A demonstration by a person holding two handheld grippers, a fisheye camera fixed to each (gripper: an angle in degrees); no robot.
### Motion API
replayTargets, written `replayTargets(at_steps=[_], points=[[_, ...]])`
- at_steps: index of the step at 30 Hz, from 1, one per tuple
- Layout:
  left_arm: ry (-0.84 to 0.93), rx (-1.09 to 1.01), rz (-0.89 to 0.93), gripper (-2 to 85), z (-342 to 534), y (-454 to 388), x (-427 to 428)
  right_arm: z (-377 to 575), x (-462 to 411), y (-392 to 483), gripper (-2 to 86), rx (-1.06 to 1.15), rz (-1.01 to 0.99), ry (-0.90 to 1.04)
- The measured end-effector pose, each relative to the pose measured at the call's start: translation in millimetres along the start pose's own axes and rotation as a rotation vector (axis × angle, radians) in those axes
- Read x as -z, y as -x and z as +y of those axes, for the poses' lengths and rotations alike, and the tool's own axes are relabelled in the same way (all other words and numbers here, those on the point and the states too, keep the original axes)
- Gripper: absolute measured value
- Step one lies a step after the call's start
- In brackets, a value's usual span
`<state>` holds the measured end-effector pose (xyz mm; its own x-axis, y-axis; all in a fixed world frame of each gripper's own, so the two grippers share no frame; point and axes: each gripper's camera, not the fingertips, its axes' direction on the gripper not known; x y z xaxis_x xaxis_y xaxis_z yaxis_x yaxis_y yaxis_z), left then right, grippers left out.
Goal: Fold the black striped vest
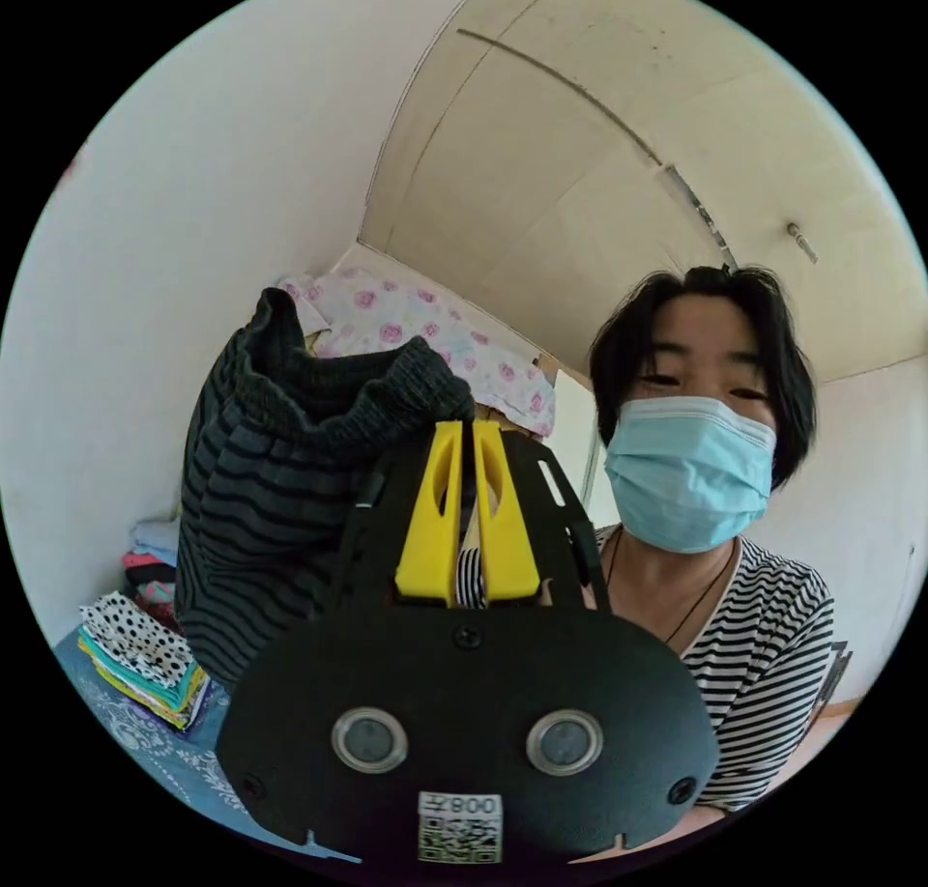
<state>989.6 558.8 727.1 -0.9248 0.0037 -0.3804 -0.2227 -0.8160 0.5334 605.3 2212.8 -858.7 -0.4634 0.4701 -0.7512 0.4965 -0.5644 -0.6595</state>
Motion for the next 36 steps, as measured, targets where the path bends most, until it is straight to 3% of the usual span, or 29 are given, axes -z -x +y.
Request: replayTargets(at_steps=[4,10,14,18,21,24,34,36], points=[[-0.083,-0.031,-0.15,2.3,-28,-87,94,-54,-119,87,2.6,0.093,-0.127,0.054],[-0.278,0.01,-0.571,2.2,-19,-256,294,-87,-387,285,3.5,0.194,-0.47,0.273],[-0.522,0.264,-0.938,1.9,58,-374,458,-26,-603,466,4.7,0.239,-0.672,0.618],[-0.797,0.648,-1.265,0.9,186,-488,605,89,-761,612,1.3,0.23,-0.601,0.978],[-1.06,0.828,-1.291,0.5,262,-565,662,148,-814,658,0.2,0.115,-0.631,1.096],[-1.113,0.955,-1.271,0.4,286,-613,695,196,-837,674,0.1,-0.029,-0.676,1.155],[-0.815,1.337,-1.136,2.1,258,-619,814,372,-779,710,0.1,-0.578,-0.453,1.316],[-0.67,1.421,-1.143,3.3,245,-612,839,419,-748,735,0.1,-0.735,-0.395,1.332]])
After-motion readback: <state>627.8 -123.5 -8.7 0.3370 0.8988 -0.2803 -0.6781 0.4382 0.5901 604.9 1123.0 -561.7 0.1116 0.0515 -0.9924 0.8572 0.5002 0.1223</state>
